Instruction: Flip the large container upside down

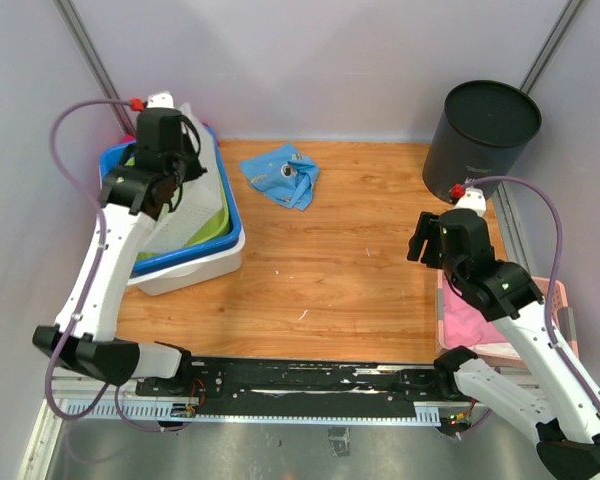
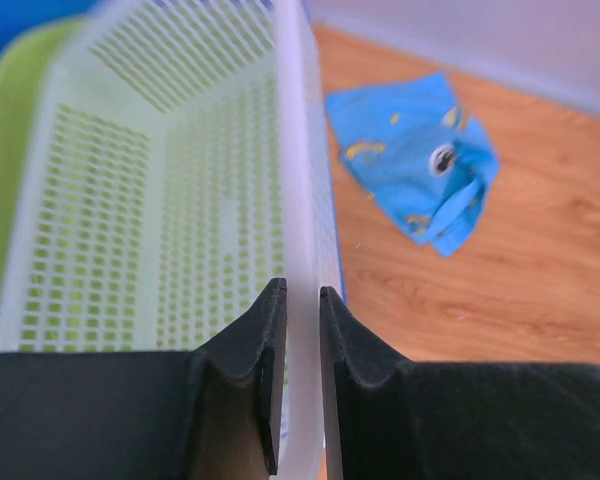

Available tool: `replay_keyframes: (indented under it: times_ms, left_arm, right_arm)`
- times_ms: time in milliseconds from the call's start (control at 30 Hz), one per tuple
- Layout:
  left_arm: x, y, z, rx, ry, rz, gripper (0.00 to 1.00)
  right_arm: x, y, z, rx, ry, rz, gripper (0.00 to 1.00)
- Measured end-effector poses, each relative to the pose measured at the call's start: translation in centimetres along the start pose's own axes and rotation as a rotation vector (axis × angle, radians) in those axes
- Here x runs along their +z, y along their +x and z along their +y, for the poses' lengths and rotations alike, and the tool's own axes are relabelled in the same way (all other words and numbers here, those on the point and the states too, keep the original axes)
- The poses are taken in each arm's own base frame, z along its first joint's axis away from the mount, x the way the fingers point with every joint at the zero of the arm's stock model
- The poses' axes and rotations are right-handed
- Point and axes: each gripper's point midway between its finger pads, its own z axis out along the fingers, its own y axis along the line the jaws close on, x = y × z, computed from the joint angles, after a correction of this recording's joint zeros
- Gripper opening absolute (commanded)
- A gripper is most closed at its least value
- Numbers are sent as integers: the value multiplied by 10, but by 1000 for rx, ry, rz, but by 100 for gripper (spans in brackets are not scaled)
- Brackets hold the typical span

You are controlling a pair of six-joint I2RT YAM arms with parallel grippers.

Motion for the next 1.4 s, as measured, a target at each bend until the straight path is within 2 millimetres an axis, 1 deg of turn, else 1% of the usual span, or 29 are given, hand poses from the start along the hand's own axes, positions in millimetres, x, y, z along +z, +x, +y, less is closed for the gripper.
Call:
replay_keyframes:
  times_ms: [67,133,200,267,333,400,567,700,800,833,867,933,1000,1067,1133,1267,1333,1400]
  left_arm:
    - [-24,-28,-3,-5,42,-76,0]
    - [-53,-56,-10,-10,110,-158,0]
    - [-75,-75,-17,-13,177,-212,0]
    - [-91,-87,-25,-17,237,-243,0]
    - [-99,-92,-37,-16,305,-246,0]
    - [-101,-92,-53,-18,384,-229,0]
    - [-97,-80,-98,-19,570,-151,0]
    - [-107,-77,-118,-21,668,-134,0]
    - [-113,-82,-123,-27,703,-156,1]
    - [-112,-81,-123,-27,703,-157,6]
    - [-109,-79,-122,-27,698,-156,16]
    - [-101,-70,-119,-22,673,-139,38]
    - [-89,-61,-114,-15,633,-117,63]
    - [-79,-52,-107,-4,585,-95,84]
    - [-72,-47,-100,21,542,-88,98]
    - [-63,-34,-89,75,464,-69,99]
    - [-58,-21,-89,115,436,-47,99]
    - [-54,-1,-91,167,411,-10,99]
  right_arm:
    - [-2,0,0,4,-2,-3,66]
    - [-4,-1,-1,9,-4,-9,66]
    - [-5,-2,-2,14,-5,-16,66]
    - [-7,-3,-3,18,-5,-23,66]
    - [-10,-4,-5,22,0,-30,66]
    - [-12,-5,-7,27,6,-39,66]
    - [-21,-7,-14,39,17,-55,65]
    - [-29,-9,-21,53,32,-79,65]
    - [-33,-9,-25,60,38,-87,66]
    - [-34,-8,-26,63,39,-88,67]
    - [-35,-8,-26,66,40,-87,68]
    - [-35,-5,-27,69,45,-75,70]
    - [-34,-2,-28,68,51,-64,71]
    - [-33,-1,-27,68,51,-56,72]
    - [-32,1,-25,66,47,-44,73]
    - [-28,3,-22,64,41,-24,73]
    - [-27,5,-21,66,39,-16,73]
    - [-26,5,-20,68,38,-11,73]
